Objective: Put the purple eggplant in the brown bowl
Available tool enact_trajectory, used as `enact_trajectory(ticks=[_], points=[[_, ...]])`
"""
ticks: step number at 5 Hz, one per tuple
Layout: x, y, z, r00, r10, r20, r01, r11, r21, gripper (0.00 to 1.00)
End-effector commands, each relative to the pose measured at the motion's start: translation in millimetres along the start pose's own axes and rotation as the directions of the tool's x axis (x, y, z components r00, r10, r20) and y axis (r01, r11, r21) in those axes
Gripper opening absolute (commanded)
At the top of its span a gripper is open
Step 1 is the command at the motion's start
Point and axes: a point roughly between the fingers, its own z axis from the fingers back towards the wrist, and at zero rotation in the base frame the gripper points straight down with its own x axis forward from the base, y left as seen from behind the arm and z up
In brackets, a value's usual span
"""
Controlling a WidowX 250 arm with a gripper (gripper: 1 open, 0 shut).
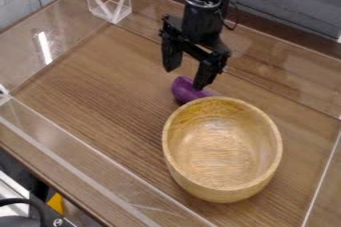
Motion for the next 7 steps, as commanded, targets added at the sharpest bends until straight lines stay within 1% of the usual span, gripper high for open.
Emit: enact_trajectory(ticks=[1,2,4,5,7], points=[[2.7,5.6,13.6,0.996,-0.022,0.084,0.019,0.999,0.036,1.00],[4.1,6.9,14.1,0.993,-0.032,0.114,0.027,0.999,0.046,1.00],[6.6,8.7,15.8,0.986,-0.039,0.161,0.032,0.998,0.047,1.00],[7.7,9.5,16.8,0.983,-0.037,0.180,0.030,0.999,0.041,1.00],[6.7,6.6,17.9,0.978,-0.039,0.204,0.031,0.999,0.038,1.00]])
